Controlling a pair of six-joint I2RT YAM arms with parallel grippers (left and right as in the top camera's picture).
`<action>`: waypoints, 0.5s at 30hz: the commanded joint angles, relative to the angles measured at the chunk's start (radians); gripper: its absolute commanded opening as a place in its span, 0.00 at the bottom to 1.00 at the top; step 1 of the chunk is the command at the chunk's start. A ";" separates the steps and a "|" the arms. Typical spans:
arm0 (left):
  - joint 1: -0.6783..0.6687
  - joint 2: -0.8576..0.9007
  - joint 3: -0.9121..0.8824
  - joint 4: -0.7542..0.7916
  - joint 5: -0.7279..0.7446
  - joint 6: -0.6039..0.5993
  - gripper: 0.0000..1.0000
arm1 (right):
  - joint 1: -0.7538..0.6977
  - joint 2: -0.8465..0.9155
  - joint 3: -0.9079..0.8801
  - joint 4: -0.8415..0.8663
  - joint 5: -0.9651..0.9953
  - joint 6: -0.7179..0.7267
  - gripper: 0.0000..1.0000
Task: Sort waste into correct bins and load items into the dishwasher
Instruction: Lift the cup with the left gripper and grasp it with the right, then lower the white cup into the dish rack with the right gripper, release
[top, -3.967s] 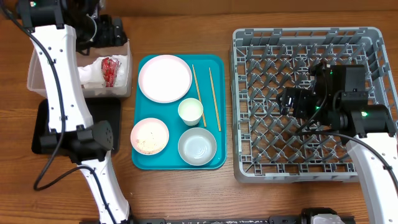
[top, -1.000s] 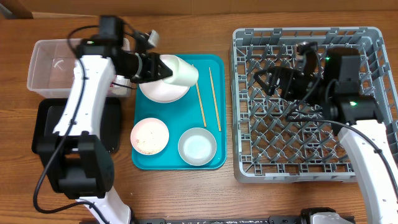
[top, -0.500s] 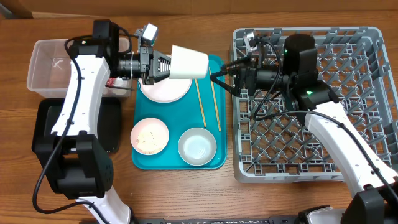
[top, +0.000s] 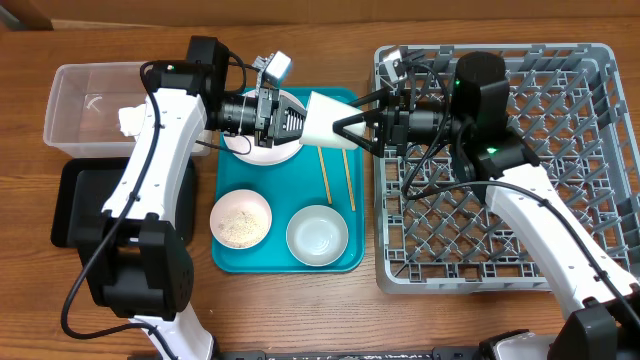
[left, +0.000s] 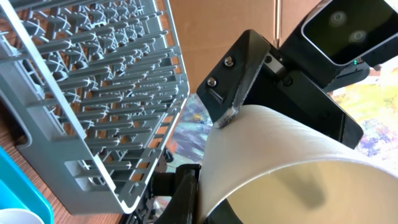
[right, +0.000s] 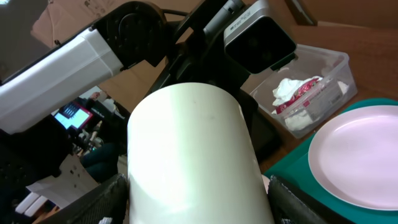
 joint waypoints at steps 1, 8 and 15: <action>-0.006 -0.006 0.015 0.005 0.023 0.023 0.04 | 0.020 -0.006 0.018 -0.002 -0.007 -0.001 0.76; -0.006 -0.006 0.015 0.006 0.032 0.023 0.04 | 0.025 -0.004 0.018 -0.038 -0.006 -0.006 0.84; -0.006 -0.007 0.015 0.010 0.038 0.023 0.04 | 0.025 -0.004 0.018 -0.039 -0.006 -0.005 0.67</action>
